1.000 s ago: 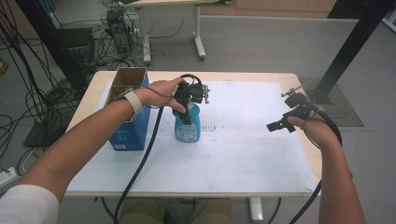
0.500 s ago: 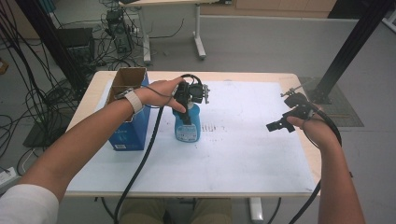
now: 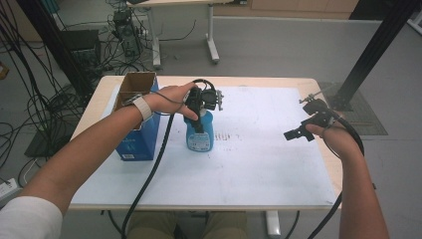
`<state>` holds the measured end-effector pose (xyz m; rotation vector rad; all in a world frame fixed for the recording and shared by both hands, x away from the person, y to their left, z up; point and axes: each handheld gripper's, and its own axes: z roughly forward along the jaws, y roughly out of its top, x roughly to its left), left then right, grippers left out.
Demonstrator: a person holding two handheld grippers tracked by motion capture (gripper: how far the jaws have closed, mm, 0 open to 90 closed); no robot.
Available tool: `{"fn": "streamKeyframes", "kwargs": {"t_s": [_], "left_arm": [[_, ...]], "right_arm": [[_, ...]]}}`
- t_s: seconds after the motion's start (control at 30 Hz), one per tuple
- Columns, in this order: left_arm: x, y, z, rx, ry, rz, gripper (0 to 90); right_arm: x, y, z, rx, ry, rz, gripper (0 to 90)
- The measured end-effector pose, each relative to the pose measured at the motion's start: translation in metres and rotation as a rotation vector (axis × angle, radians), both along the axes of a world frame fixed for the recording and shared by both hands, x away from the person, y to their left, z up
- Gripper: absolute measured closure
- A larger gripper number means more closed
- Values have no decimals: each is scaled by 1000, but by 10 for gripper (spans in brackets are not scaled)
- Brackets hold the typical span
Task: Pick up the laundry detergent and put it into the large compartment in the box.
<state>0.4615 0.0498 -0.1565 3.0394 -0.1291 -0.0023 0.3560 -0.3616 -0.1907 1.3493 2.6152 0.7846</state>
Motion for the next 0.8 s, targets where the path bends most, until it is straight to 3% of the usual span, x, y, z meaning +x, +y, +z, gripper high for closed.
{"fn": "streamKeyframes", "kwargs": {"t_s": [0.8], "left_arm": [[0,0,0,-2,1,-5,397]], "right_arm": [[-3,-3,0,3,-1,-8,54]]}}
